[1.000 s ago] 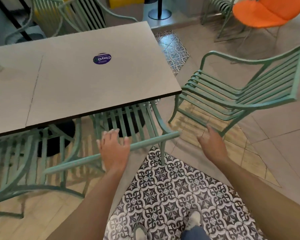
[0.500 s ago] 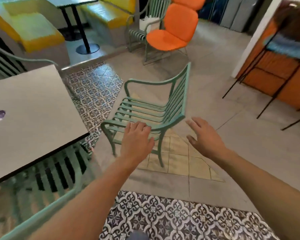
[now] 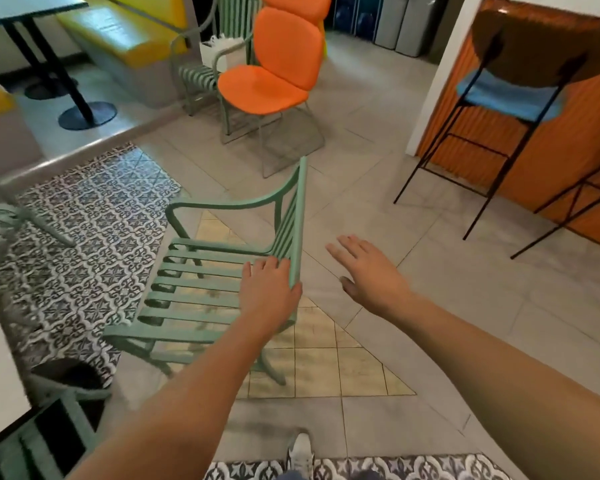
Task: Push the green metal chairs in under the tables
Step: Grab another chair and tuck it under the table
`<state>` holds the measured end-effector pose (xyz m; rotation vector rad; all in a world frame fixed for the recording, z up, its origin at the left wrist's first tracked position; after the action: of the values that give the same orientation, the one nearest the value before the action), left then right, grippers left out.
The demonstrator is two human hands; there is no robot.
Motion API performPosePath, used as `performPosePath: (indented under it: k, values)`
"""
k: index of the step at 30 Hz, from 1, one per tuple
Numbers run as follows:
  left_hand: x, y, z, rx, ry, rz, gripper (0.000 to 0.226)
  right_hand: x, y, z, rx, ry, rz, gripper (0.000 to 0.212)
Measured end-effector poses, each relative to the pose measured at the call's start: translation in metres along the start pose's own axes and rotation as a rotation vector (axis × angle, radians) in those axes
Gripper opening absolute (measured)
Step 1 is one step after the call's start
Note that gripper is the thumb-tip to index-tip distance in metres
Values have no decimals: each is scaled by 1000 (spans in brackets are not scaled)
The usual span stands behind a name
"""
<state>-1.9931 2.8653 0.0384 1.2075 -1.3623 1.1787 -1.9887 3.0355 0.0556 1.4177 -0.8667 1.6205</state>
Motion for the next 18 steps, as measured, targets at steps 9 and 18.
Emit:
performPosePath:
  k: [9, 18]
  values:
    - [-47, 106, -21, 169, 16, 179, 54, -24, 107, -65, 261, -31, 28, 64]
    - [-86, 166, -37, 541, -203, 150, 47, -82, 220, -129, 653, 29, 183, 69]
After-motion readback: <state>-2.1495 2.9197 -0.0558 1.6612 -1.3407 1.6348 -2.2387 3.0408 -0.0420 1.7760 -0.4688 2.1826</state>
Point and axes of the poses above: each hand's wrist, its own y-axis towards the middle knuckle, its own x-axis out of the back of the hand, z = x × y, the point moved 6 cm from there along y, towards the middle knuckle, and after that the axes turned 8 degrees about x, right-handed, at the moved point
